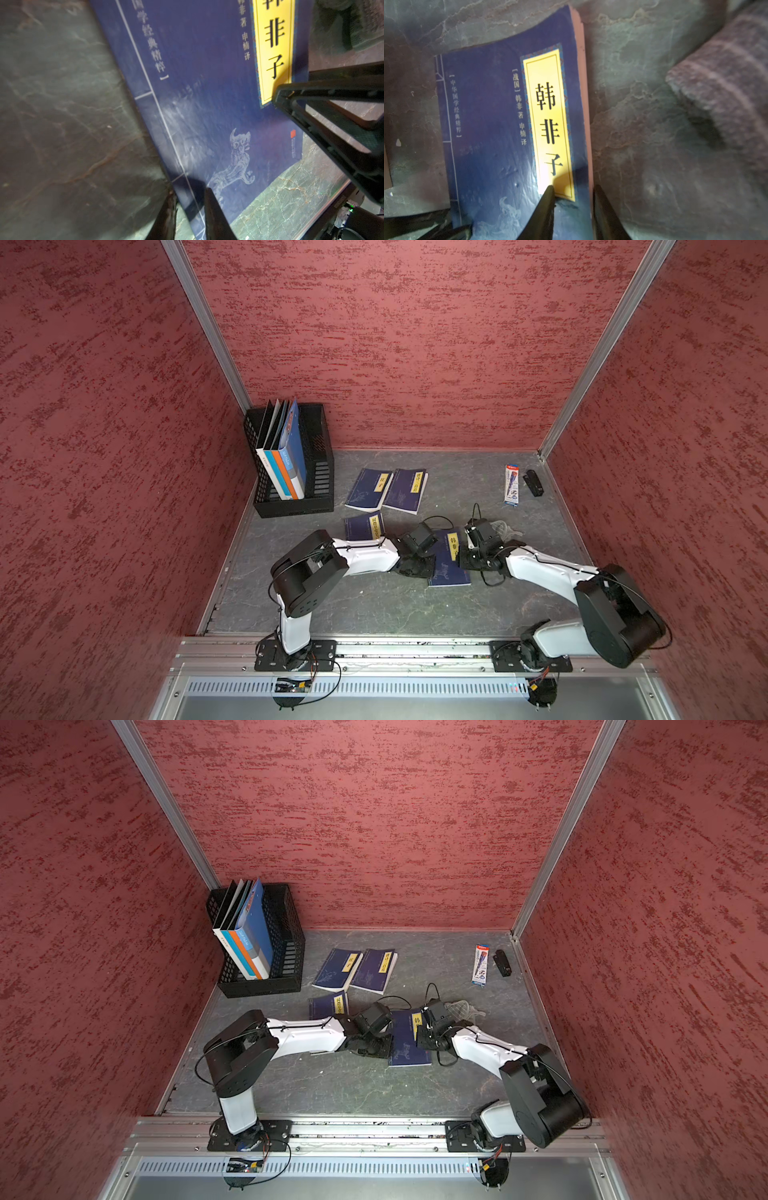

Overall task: Wipe the cover of the book
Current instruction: Move the book to the center of the board, then pick up the cleaning item at the center of the board.

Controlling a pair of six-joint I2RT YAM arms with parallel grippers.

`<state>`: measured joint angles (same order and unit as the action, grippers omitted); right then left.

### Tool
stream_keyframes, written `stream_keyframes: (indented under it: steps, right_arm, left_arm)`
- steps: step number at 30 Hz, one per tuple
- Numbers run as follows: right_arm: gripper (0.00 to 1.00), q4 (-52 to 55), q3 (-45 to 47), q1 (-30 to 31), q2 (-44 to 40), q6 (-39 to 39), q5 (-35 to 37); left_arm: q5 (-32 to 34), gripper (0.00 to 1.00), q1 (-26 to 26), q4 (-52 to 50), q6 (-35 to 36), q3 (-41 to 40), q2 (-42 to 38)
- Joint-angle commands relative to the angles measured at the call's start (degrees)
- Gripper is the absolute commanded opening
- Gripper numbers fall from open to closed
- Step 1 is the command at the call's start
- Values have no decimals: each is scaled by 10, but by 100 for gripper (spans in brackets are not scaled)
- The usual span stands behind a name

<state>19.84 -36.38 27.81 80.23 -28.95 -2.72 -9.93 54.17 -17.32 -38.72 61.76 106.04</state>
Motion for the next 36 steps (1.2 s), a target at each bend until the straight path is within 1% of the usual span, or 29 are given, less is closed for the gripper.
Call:
stream_keyframes:
  steps: [1, 4, 6, 9, 12, 16, 20, 23, 26, 31, 36]
  right_arm:
    - [33, 57, -45, 10, -17, 4, 25]
    - [41, 95, -91, 9, -23, 10, 68]
    - [49, 116, -122, 5, -23, 16, 93]
    - [60, 131, -158, -15, -19, 30, 116]
    - [68, 144, -187, -48, -7, 46, 140]
    - [79, 132, -203, -96, 2, 66, 154]
    - [83, 113, -202, -137, 19, 75, 163]
    - [85, 99, -193, -159, 43, 73, 169]
    - [85, 74, -172, -181, 58, 71, 156]
    - [87, 40, -139, -207, 75, 69, 135]
    - [88, 14, -111, -224, 95, 73, 112]
  left_arm:
    - [9, 36, -9, 4, 0, -13, -23]
    - [13, 55, -12, -10, 12, -19, -46]
    - [14, 63, -13, -15, 19, -23, -63]
    - [17, 68, -15, -25, 29, -23, -81]
    - [14, 69, -24, -31, 38, -24, -99]
    - [2, 70, -50, -32, 51, -36, -125]
    - [-10, 71, -82, -41, 68, -53, -156]
    - [-12, 80, -103, -49, 86, -65, -187]
    - [-10, 86, -124, -65, 104, -71, -217]
    - [-19, 90, -165, -90, 127, -73, -256]
    - [-28, 90, -202, -100, 135, -86, -283]
